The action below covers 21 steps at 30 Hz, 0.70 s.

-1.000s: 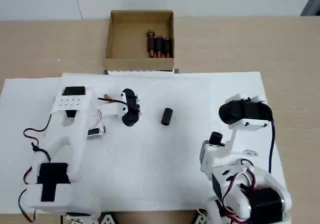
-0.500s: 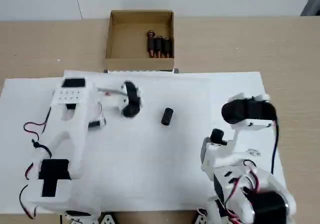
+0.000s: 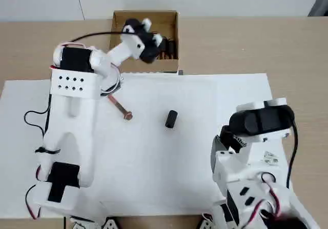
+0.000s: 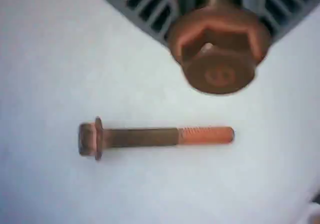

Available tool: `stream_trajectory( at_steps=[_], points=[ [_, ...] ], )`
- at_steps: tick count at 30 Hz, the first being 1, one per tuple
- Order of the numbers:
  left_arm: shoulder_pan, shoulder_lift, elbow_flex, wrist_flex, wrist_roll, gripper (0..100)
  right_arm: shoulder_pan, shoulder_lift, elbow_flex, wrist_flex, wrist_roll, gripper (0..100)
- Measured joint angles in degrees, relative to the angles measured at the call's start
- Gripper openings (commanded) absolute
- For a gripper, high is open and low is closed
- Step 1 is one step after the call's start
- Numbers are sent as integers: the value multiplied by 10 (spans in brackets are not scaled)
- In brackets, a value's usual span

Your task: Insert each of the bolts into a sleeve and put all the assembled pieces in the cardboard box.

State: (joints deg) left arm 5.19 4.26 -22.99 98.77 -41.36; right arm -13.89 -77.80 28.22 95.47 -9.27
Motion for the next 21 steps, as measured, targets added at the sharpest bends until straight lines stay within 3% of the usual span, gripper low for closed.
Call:
stream_trajectory(
  at_steps=[9,16,21],
  points=[
    [84,-225,23,4,120,5,0,-4,-17,4,48,2],
    [96,-447,183,4,205,5,-1,-68,-7,7,98,2],
    [69,-589,324,-66,276,5,0,-89,32,0,108,2]
  ],
)
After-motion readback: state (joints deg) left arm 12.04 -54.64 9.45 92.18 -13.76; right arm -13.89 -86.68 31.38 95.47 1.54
